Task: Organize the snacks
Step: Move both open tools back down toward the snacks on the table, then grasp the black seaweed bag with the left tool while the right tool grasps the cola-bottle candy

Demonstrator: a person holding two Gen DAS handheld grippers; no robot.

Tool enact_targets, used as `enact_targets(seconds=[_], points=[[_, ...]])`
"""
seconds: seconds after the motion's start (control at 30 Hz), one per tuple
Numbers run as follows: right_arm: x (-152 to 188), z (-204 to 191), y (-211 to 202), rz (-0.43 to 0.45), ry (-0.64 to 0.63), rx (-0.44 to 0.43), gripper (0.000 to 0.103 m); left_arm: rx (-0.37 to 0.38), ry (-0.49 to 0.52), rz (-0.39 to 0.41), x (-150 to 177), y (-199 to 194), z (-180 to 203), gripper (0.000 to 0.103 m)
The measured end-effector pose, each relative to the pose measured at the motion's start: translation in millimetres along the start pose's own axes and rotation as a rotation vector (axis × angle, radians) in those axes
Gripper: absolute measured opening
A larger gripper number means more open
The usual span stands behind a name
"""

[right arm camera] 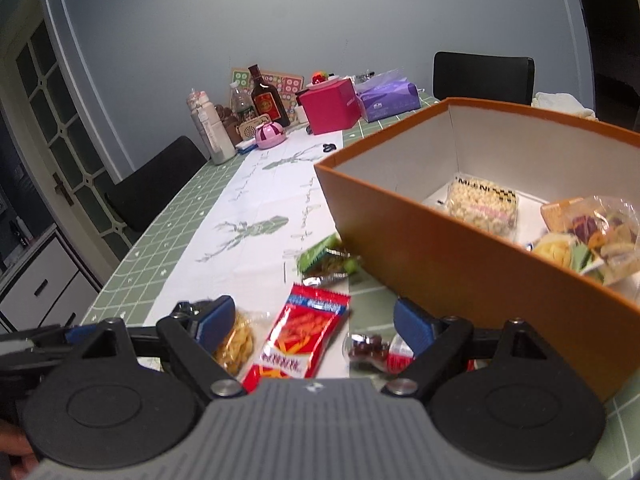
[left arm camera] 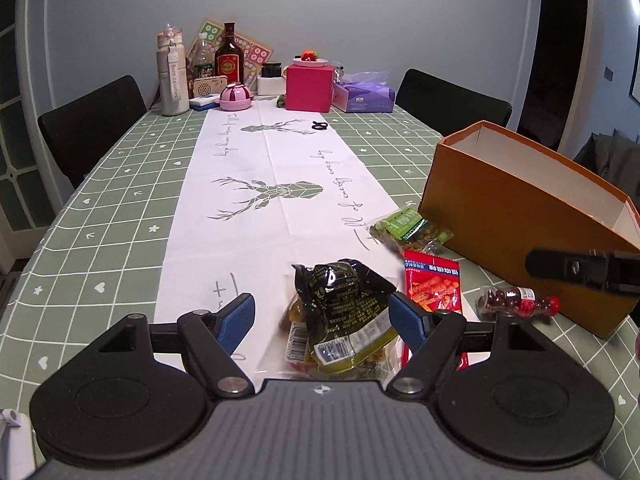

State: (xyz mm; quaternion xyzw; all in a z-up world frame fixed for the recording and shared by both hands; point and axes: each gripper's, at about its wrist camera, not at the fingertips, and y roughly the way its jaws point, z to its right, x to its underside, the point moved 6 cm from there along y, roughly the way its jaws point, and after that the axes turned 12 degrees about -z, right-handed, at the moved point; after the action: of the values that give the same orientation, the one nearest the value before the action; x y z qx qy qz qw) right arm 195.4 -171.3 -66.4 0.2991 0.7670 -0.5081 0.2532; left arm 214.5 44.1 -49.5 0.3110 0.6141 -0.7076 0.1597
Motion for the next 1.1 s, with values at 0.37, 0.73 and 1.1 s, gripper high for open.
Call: enact_targets(seconds=[0.37,0.73,1.1], points=[[24,8,1,-0.023,0.000,0.000,0.085,-0.003,-0.093,-0.031,-19,41,-6,0.089],[29,23,2,-0.033,0.024,0.019,0.085,0.011,-0.054,-0.067,-18,68,6,0.060],[34,31,5,-0.041,0.005,0.073,0.085,0.008,-0.041,-0.043,-1,46,4,0.043]])
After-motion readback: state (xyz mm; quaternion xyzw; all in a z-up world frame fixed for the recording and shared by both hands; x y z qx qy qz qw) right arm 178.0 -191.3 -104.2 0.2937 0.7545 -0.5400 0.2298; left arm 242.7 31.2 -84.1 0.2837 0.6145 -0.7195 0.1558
